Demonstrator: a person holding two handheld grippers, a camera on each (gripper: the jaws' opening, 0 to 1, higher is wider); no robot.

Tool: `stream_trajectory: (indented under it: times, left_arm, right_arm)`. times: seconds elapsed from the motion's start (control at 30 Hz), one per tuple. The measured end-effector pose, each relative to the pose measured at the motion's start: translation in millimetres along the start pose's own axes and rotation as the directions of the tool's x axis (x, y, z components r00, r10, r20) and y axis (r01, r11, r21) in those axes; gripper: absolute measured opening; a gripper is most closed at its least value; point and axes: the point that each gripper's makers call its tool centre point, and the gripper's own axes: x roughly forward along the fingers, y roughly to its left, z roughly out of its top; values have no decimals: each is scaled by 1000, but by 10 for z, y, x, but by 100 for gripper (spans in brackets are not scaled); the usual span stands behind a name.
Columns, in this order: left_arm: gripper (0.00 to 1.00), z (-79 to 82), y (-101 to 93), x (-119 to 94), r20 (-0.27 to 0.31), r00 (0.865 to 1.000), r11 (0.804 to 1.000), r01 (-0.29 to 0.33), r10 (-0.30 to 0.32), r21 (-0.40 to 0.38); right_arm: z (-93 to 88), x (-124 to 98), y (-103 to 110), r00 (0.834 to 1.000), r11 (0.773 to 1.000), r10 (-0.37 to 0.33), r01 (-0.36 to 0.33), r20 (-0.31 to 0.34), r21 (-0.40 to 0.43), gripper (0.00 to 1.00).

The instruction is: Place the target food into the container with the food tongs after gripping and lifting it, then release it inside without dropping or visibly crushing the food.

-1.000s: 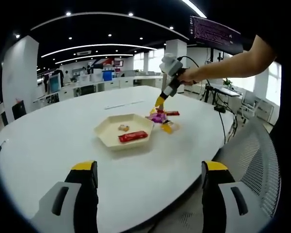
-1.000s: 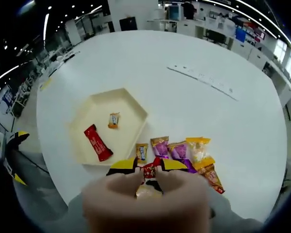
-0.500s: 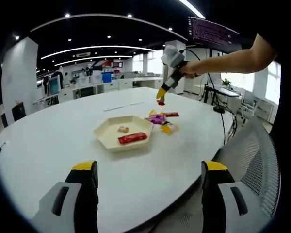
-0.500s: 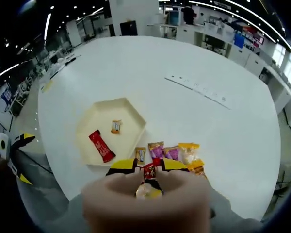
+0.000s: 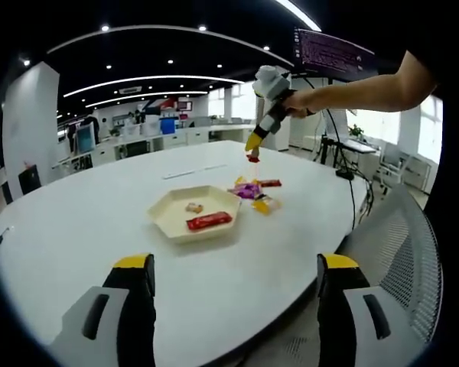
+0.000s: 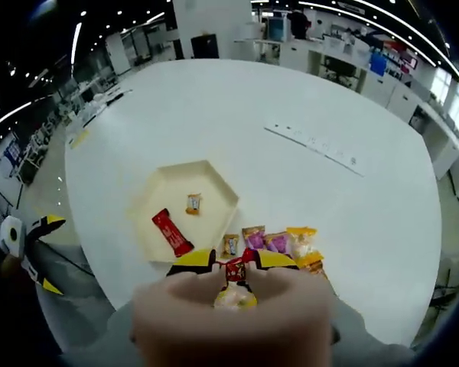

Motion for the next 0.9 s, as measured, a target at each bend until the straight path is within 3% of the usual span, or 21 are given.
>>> stream_trajectory:
  times: [0.23,0.6,0.9]
  left_arm:
    - [84,12,-13,-11,8,1000,1000,4,-4,5]
    - [83,3,-29,-47,21,1000,1000,3,-3,-4]
    - [83,-28,-77,-38,-1,1000,1000,29,-29,4]
  right_arm:
    - [129,-56,114,1000,1000,6,-6,16,-17,19]
    - [493,-12,449,997,996,59,-55,42,-75,19]
    - [545,111,518,996,994,77,-74,38,-79,20]
